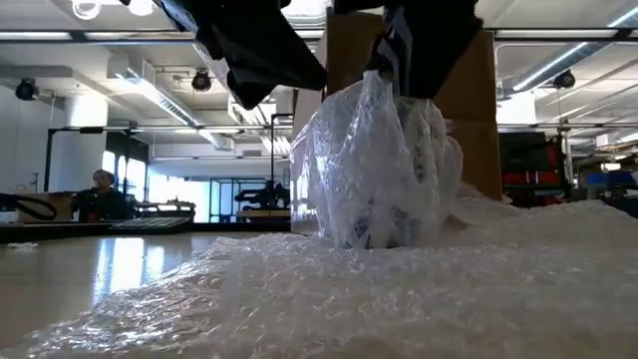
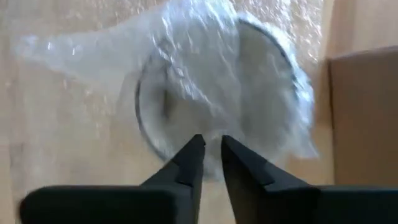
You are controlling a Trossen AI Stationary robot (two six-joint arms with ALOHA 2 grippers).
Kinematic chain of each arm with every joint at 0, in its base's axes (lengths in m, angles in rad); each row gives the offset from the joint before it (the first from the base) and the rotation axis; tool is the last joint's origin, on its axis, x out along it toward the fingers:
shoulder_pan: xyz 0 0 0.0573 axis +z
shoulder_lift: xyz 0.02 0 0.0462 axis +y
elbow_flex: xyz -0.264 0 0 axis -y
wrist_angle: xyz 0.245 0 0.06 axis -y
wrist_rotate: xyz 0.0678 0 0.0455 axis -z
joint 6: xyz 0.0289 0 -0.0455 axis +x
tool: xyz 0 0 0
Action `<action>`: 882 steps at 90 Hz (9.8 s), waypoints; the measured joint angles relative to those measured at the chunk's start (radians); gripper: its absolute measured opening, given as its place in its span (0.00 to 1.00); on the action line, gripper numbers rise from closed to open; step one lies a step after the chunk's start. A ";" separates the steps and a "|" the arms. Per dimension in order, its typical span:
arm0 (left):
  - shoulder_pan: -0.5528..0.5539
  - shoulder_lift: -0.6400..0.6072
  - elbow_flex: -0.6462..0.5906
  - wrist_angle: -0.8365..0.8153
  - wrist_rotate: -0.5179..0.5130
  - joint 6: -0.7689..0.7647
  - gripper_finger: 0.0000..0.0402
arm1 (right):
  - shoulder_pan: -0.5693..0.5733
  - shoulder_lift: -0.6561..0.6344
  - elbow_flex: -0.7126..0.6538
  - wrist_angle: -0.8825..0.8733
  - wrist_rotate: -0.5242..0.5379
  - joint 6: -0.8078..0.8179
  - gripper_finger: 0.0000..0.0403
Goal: Wrap mug
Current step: Put the wrapped white cup into the cardboard box, then wrap the yellow cup in bubble wrap
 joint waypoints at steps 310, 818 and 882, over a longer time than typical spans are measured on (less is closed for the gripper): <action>-0.083 -0.208 -0.019 -0.233 -0.051 -0.024 0.00 | -0.742 0.017 0.368 -0.165 -0.078 -0.024 0.49; -0.102 0.176 -0.070 -0.085 -0.116 -0.021 0.00 | 0.437 -0.321 -0.397 0.160 0.647 0.594 0.41; -0.095 0.142 -0.068 0.022 -0.106 0.004 0.00 | 0.151 -0.077 -0.413 0.602 0.236 0.042 0.25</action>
